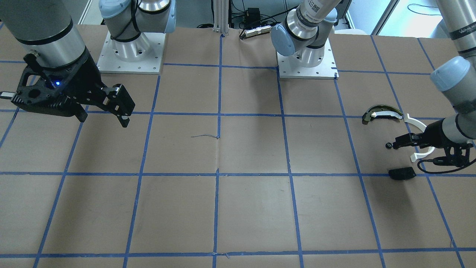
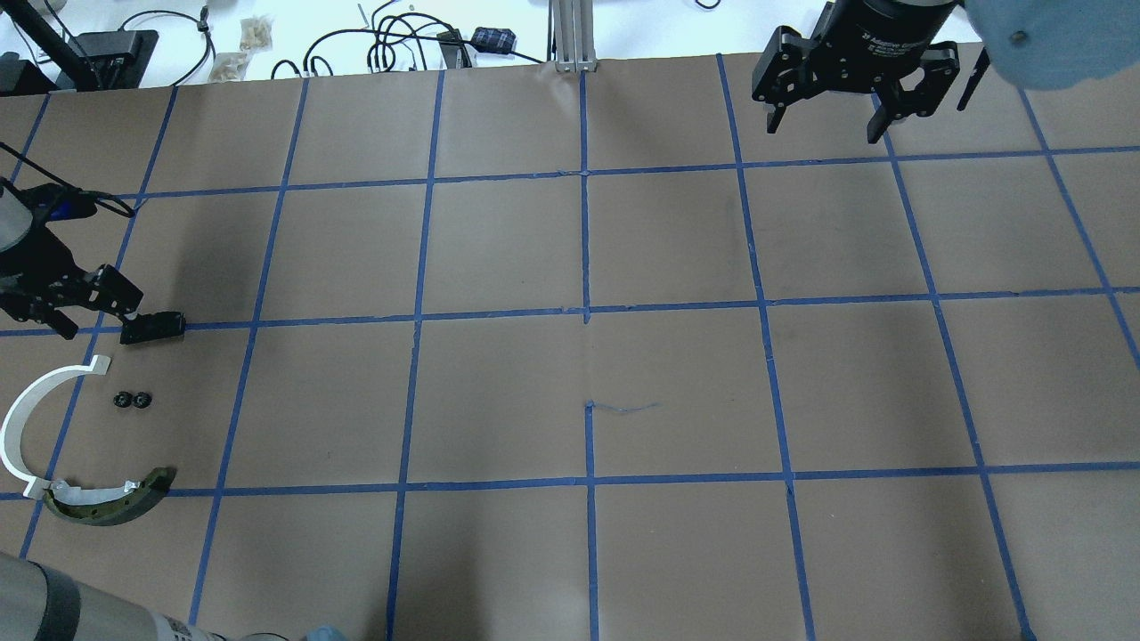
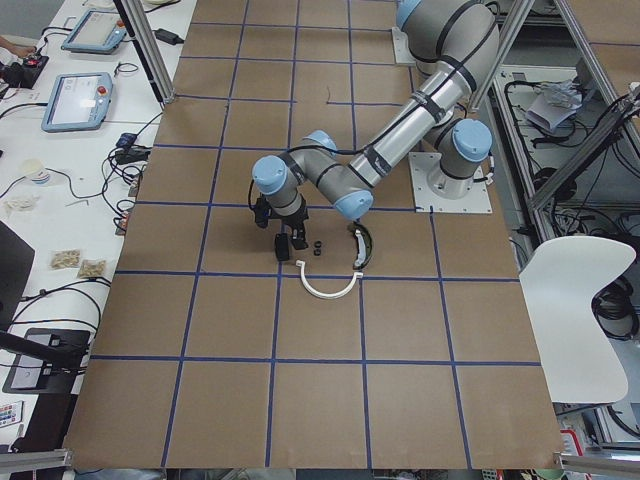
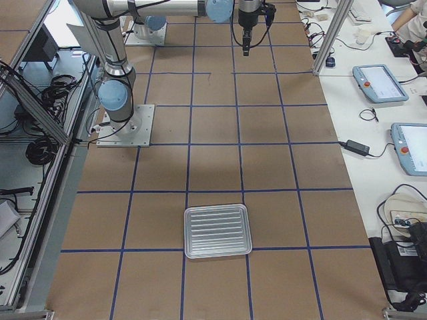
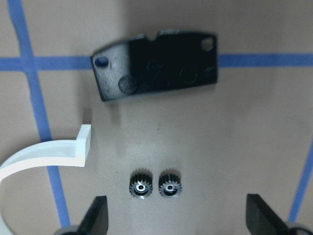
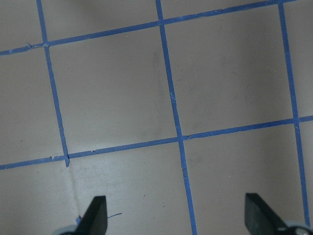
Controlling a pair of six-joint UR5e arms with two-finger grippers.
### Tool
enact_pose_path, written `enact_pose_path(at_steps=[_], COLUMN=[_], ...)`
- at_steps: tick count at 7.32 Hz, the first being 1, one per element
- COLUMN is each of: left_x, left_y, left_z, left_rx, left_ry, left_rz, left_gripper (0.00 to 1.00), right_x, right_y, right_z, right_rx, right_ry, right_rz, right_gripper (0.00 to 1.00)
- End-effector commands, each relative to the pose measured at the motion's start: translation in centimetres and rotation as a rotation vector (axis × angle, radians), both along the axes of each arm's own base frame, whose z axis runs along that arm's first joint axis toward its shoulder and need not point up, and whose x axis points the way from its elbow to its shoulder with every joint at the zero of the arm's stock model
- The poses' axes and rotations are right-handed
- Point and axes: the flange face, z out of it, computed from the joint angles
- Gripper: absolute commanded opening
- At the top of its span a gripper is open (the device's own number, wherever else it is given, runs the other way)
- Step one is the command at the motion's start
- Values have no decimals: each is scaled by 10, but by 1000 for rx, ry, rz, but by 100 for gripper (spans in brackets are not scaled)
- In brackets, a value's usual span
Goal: Place bearing gear from tray to pile
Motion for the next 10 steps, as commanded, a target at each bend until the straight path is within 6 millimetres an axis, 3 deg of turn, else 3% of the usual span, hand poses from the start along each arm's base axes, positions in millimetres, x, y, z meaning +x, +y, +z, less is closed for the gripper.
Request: enact_pose_path(at_steps=[1, 2, 3, 5, 7, 8, 10], left_x=[-92, -127, -164, -252, -312, -325, -330], left_y=[-3, 4, 22, 44, 54, 61, 60], left_z=[130, 171, 196, 225, 200, 190, 171], left_rx=[-40, -128, -144, -197, -162, -170, -189], left_ry=[-18, 10, -2, -4, -10, -10, -14], left_rz=[34, 3, -14, -77, -92, -102, -121], left_gripper=[100, 100, 100, 100, 100, 100, 100], right_x=[1, 1, 1, 1, 1, 1, 1], right_y=[0, 0, 0, 0, 0, 0, 0], right_z=[0, 0, 0, 0, 0, 0, 0], right_rx=[0, 0, 0, 0, 0, 0, 0], right_ry=[-9, -14, -14, -14, -14, -14, -14], right_rz=[0, 1, 2, 2, 2, 2, 2], right_gripper=[100, 100, 100, 100, 100, 100, 100])
